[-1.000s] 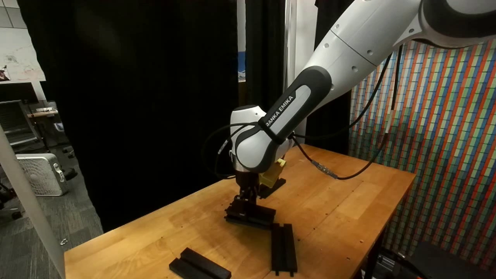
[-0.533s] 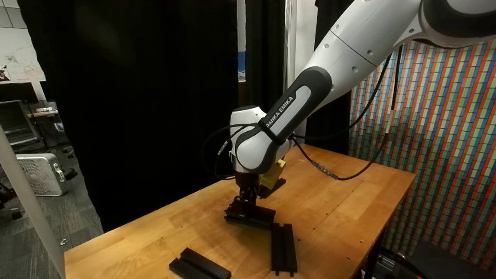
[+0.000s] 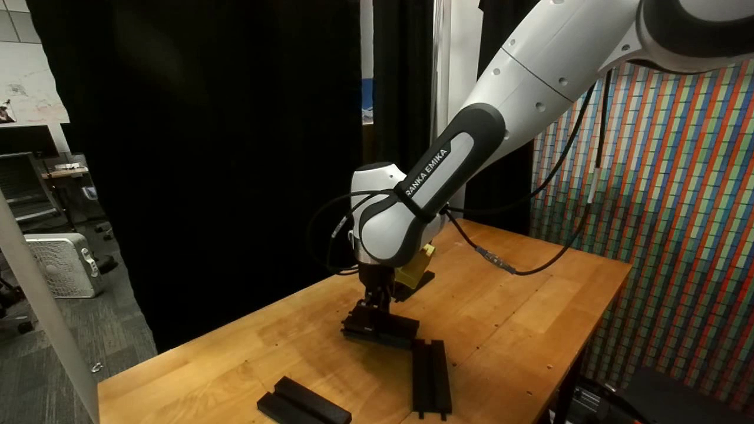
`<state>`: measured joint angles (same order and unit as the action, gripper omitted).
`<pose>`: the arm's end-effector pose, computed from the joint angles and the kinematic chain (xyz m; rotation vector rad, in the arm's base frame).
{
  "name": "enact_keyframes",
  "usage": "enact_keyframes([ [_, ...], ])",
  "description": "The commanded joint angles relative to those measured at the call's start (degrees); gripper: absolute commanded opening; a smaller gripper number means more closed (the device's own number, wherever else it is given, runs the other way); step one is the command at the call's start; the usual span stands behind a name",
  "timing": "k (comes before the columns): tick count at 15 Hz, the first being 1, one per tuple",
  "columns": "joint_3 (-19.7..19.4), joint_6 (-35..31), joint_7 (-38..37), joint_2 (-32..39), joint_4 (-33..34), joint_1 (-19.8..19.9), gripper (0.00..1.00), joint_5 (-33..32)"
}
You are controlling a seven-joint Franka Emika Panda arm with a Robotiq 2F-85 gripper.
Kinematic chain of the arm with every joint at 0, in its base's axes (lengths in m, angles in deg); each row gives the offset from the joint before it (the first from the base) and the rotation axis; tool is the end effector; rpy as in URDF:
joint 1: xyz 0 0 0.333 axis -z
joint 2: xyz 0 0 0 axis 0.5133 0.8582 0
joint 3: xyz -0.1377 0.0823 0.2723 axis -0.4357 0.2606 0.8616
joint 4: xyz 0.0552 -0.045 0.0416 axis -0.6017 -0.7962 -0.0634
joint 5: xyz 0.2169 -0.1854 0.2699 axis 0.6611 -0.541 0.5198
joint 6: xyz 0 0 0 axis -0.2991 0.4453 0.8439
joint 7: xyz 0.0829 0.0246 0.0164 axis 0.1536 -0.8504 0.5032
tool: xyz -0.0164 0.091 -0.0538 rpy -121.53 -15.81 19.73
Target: Arrange the black objects together
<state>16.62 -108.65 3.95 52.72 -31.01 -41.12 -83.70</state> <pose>0.5531 0.1973 0.2397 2.9930 0.9239 0.0433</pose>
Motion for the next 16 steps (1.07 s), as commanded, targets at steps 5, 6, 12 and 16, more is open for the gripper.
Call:
enact_keyframes([
  [5, -0.08, -0.64, 0.58, -0.56, 0.05, -0.41, 0.46, -3.13],
  [6, 0.02, -0.48, 0.60, -0.47, 0.17, -0.36, 0.83, -2.81],
  [12, 0.20, 0.04, 0.37, -0.36, 0.73, -0.29, 1.00, -2.22],
  [16, -0.09, 3.53, -0.95, -2.53, 1.47, -0.74, 1.00, -2.43],
])
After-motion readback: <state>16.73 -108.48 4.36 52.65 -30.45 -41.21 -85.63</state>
